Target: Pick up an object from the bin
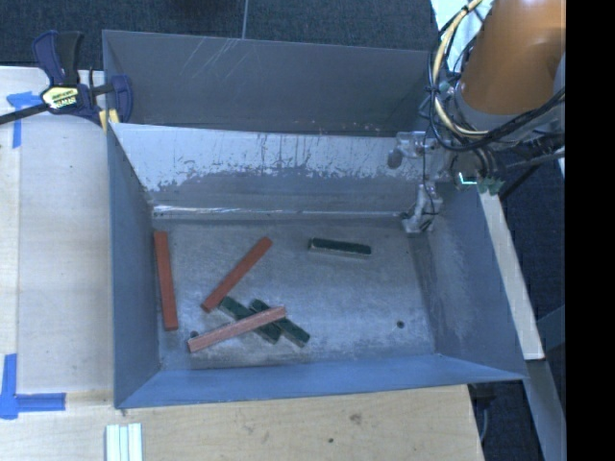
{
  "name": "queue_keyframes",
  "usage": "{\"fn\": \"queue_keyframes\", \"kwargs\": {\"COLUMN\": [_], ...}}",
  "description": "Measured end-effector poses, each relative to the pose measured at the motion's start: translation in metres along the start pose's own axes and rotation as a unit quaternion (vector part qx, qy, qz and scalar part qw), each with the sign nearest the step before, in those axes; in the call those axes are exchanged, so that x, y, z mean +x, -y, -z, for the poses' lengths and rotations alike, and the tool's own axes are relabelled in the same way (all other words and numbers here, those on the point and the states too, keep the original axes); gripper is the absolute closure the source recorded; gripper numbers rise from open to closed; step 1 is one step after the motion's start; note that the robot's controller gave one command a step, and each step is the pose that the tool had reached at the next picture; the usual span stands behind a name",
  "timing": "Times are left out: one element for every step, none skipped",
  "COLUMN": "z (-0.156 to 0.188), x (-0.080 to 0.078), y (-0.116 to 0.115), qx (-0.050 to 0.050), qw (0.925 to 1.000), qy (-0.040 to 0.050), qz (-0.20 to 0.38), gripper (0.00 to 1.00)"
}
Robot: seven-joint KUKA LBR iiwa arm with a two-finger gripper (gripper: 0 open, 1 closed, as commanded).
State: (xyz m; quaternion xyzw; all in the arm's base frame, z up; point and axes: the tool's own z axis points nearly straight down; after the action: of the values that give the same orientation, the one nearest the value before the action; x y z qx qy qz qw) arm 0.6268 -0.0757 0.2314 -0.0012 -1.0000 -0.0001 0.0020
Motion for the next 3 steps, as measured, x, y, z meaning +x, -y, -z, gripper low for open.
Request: {"fn": "queue_keyframes", "kwargs": {"z": [-0.109,-0.162,-0.158], "x": [0.000,0.004,0.001], "y": [-0.036,-0.055,-0.055], "qx": [-0.001,0.000,0.000], "qw": [0.9988,0.9991,0.9991], "qy": [-0.0002,-0.0006,0.0032], "qz": [0.048,0.042,0.042], "gripper": [0.00,0.00,1.00]}}
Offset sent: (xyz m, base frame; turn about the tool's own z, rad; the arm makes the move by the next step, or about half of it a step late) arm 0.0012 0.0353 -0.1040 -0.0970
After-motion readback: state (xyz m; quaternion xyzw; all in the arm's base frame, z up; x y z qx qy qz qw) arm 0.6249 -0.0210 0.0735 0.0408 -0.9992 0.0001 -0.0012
